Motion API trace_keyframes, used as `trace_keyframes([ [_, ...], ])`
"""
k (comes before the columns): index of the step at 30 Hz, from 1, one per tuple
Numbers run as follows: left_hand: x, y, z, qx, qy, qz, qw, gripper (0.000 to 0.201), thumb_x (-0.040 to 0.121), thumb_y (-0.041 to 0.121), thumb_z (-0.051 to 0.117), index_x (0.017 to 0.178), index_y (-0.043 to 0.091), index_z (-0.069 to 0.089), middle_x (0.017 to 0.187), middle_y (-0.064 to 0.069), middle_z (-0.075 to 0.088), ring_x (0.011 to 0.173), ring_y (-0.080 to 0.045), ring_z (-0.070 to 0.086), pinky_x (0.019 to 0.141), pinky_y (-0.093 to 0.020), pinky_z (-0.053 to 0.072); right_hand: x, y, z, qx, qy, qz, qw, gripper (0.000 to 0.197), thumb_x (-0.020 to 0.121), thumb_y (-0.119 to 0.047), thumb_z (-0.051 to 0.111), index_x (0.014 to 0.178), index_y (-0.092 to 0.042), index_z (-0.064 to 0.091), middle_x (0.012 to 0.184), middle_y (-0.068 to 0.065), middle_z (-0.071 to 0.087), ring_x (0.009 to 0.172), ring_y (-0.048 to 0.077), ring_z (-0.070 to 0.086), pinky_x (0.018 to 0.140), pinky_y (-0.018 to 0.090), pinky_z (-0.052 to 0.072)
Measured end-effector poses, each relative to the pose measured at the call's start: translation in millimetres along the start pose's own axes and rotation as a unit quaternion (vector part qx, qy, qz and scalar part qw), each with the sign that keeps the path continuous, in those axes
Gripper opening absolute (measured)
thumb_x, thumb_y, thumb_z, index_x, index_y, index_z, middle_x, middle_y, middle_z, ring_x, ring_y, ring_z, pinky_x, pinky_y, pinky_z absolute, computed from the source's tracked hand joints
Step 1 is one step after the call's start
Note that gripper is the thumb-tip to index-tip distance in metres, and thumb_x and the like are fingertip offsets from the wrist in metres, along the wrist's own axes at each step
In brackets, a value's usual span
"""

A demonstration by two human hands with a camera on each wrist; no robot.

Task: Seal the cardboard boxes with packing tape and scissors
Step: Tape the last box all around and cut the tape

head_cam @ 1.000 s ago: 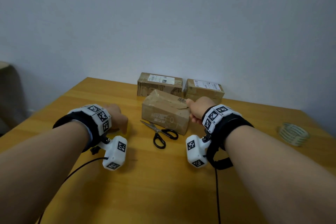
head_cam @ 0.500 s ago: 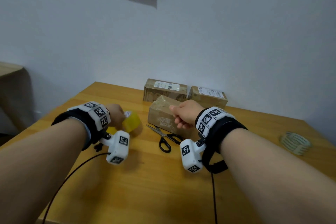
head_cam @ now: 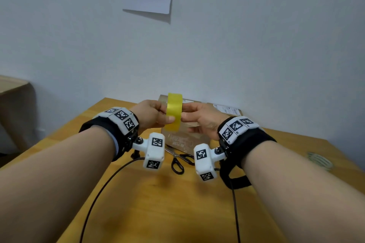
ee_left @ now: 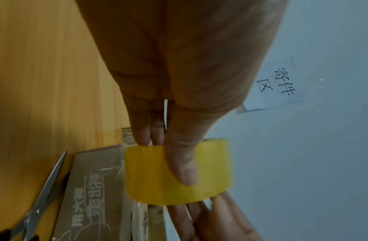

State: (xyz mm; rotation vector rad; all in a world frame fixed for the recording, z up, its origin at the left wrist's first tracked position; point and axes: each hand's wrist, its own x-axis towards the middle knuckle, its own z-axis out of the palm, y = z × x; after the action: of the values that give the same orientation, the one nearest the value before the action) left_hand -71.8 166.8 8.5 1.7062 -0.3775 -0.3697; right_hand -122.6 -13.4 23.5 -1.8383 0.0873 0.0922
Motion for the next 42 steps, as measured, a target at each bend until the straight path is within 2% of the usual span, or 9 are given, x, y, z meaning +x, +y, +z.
trace_keyframes([
  [6, 2, 10, 9, -0.026, -0.036, -0.009, 0.999, 0.029, 0.082, 0.0, 0.069, 0.109, -0.004, 0.063, 0.108, -0.016, 0.071, 0.101, -0.027, 0.069, 0.093, -0.04, 0.053, -2, -5, -10, 0.016, 0.029, 0.009, 0.999, 0.02, 0.091, -0.01, 0.067, 0.11, -0.016, 0.068, 0.106, 0.006, 0.074, 0.094, 0.018, 0.07, 0.067, 0.027, 0.051],
  [9, 6, 11, 9, -0.036, -0.054, -0.008, 0.998, 0.038, 0.082, 0.007, 0.071, 0.117, -0.004, 0.061, 0.113, -0.017, 0.069, 0.105, -0.029, 0.067, 0.099, -0.043, 0.05, -2, -9, -13, 0.036, 0.064, 0.008, 0.997, 0.023, 0.09, -0.009, 0.068, 0.112, -0.006, 0.067, 0.098, 0.012, 0.072, 0.077, 0.016, 0.068, 0.058, 0.022, 0.046],
  [13, 8, 10, 12, -0.007, -0.074, -0.012, 0.997, 0.044, 0.081, 0.029, 0.072, 0.118, 0.006, 0.063, 0.121, -0.012, 0.065, 0.119, -0.028, 0.058, 0.103, -0.04, 0.045, -1, -14, -16, 0.098, 0.108, 0.026, 0.989, 0.022, 0.091, -0.014, 0.065, 0.109, -0.001, 0.066, 0.079, 0.004, 0.068, 0.059, 0.009, 0.062, 0.049, 0.019, 0.039],
  [16, 6, 7, 15, 0.022, -0.123, -0.007, 0.992, 0.046, 0.074, 0.017, 0.071, 0.119, 0.01, 0.064, 0.124, -0.012, 0.064, 0.121, -0.027, 0.056, 0.105, -0.042, 0.039, 1, -15, -18, 0.141, 0.135, 0.042, 0.98, 0.022, 0.09, -0.016, 0.065, 0.109, -0.004, 0.066, 0.083, 0.005, 0.07, 0.059, 0.011, 0.062, 0.047, 0.018, 0.036],
  [21, 7, 7, 20, 0.047, -0.133, 0.016, 0.99, 0.045, 0.075, -0.013, 0.065, 0.116, 0.006, 0.064, 0.116, -0.013, 0.068, 0.112, -0.026, 0.063, 0.101, -0.041, 0.047, 0, -17, -21, 0.205, 0.167, 0.052, 0.963, 0.017, 0.088, -0.016, 0.068, 0.102, -0.006, 0.065, 0.081, 0.006, 0.068, 0.05, 0.01, 0.061, 0.041, 0.016, 0.036],
  [28, 12, 16, 26, 0.001, -0.091, 0.009, 0.996, 0.036, 0.085, -0.009, 0.059, 0.12, 0.002, 0.061, 0.117, -0.019, 0.066, 0.105, -0.03, 0.065, 0.092, -0.039, 0.052, 3, -20, -21, 0.169, 0.167, 0.05, 0.97, 0.019, 0.097, -0.026, 0.06, 0.094, -0.008, 0.065, 0.077, 0.006, 0.065, 0.053, 0.011, 0.057, 0.044, 0.02, 0.038],
  [33, 12, 22, 20, -0.002, -0.087, -0.001, 0.996, 0.03, 0.089, -0.005, 0.057, 0.118, -0.003, 0.06, 0.096, -0.009, 0.069, 0.085, -0.021, 0.067, 0.074, -0.028, 0.056, -5, -16, -31, 0.123, 0.14, 0.034, 0.982, 0.014, 0.095, -0.013, 0.058, 0.094, -0.008, 0.07, 0.084, 0.003, 0.066, 0.056, 0.008, 0.054, 0.047, 0.019, 0.034],
  [38, 11, 23, 19, 0.028, -0.09, -0.009, 0.995, 0.03, 0.09, -0.004, 0.056, 0.12, -0.006, 0.057, 0.104, -0.014, 0.063, 0.093, -0.025, 0.062, 0.082, -0.033, 0.052, -8, -9, -28, 0.047, 0.091, 0.03, 0.994, 0.026, 0.091, -0.038, 0.066, 0.097, -0.013, 0.071, 0.082, -0.001, 0.072, 0.068, 0.01, 0.06, 0.057, 0.023, 0.038],
  [42, 12, 24, 19, 0.019, -0.09, -0.008, 0.996, 0.028, 0.086, -0.005, 0.061, 0.113, 0.002, 0.063, 0.099, -0.007, 0.069, 0.091, -0.019, 0.067, 0.081, -0.028, 0.056, -2, -10, -23, 0.014, 0.105, 0.032, 0.994, 0.023, 0.087, -0.03, 0.074, 0.095, -0.009, 0.071, 0.078, 0.003, 0.069, 0.066, 0.011, 0.061, 0.056, 0.023, 0.046],
])
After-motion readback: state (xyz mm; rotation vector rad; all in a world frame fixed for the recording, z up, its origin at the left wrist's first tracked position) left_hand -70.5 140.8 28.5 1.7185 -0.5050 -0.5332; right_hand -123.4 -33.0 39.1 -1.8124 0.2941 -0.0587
